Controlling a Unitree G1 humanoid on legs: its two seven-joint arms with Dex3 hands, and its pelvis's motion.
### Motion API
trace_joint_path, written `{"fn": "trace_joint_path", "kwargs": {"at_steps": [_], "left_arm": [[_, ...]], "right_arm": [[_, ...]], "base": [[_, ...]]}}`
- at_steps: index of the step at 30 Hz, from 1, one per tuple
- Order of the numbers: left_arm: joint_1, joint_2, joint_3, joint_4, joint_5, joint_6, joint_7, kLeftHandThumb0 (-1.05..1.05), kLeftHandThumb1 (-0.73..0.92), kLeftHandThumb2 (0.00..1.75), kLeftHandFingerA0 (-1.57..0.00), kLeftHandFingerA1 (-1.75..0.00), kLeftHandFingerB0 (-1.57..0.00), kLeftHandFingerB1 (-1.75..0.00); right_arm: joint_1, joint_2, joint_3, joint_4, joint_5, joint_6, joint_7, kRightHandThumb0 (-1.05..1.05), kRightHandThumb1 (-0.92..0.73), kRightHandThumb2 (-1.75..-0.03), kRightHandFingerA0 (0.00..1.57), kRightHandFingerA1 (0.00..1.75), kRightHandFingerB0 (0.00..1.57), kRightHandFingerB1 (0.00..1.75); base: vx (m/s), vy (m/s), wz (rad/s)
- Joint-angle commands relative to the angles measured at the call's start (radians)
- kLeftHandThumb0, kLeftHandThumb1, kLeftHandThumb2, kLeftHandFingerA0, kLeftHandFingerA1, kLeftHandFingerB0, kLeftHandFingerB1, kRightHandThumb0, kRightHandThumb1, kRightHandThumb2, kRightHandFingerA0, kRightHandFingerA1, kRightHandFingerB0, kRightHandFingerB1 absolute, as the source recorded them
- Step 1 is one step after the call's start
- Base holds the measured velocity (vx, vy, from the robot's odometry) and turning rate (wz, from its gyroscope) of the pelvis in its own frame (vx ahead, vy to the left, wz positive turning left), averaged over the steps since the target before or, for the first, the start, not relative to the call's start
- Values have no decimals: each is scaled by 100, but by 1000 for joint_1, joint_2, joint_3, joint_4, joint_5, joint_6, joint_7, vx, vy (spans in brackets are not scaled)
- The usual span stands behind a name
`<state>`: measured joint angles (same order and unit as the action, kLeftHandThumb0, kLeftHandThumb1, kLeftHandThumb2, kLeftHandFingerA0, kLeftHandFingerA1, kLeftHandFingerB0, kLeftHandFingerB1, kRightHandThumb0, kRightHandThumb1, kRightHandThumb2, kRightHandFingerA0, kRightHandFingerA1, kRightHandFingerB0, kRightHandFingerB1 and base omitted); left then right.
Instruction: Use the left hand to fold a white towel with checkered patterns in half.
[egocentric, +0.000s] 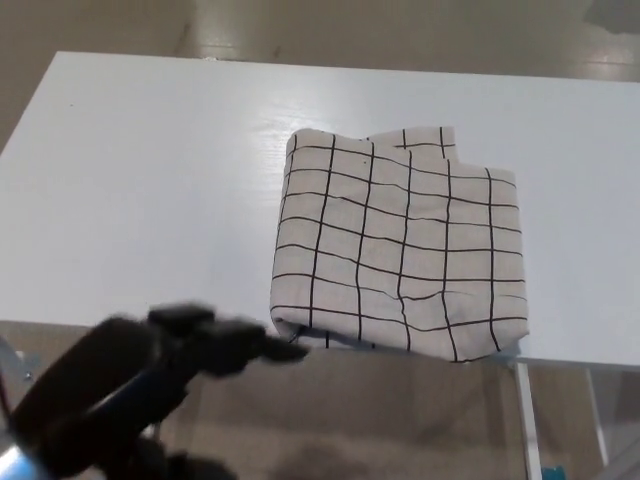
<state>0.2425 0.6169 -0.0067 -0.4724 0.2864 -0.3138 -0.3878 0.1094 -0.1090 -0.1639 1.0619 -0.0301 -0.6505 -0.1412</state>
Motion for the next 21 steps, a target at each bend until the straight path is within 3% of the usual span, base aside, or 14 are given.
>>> {"fn": "trace_joint_path", "kwargs": {"at_steps": [1, 4, 9, 11, 13, 18, 21], "left_arm": [[450, 69, 135, 201, -629, 3, -431, -53, 38, 54, -51, -39, -51, -36], [386, 28, 110, 312, -536, 53, -377, -52, 38, 54, -51, -39, -50, -36], [224, -78, 92, 638, -407, 8, -272, -51, 39, 53, -45, -37, -47, -35], [127, -126, 105, 833, -323, -12, -142, -56, 41, 54, -37, -35, -37, -32], [56, -157, 112, 982, -259, -25, -38, -58, 42, 54, -36, -35, -36, -32], [-54, -196, 127, 1231, -203, -3, 115, -63, 43, 54, -36, -35, -36, -32], [-90, -215, 139, 1282, -215, 26, 139, -61, 43, 54, -36, -36, -36, -32]], "right_arm": [[42, -23, 25, 36, -48, 27, -55, -54, -80, -63, 22, 32, 30, 31], [34, -21, 23, 32, -45, 18, -55, -54, -80, -63, 22, 32, 30, 32], [14, -22, 20, 24, -37, 14, -52, -54, -80, -63, 22, 33, 30, 32], [-6, -23, 18, 19, -30, 20, -42, -54, -80, -63, 22, 33, 30, 31], [-24, -23, 17, 17, -25, 24, -35, -54, -80, -63, 22, 33, 30, 31], [-41, -24, 25, 30, -32, 15, -34, -55, -79, -63, 22, 33, 30, 31], [-54, -24, 22, 34, -28, 13, -32, -55, -79, -63, 23, 33, 31, 32]], "base": [[0, 0, 0], [0, 0, 0], [0, 0, 0], [0, 0, 0], [0, 0, 0], [0, 0, 0], [0, 0, 0]]}}
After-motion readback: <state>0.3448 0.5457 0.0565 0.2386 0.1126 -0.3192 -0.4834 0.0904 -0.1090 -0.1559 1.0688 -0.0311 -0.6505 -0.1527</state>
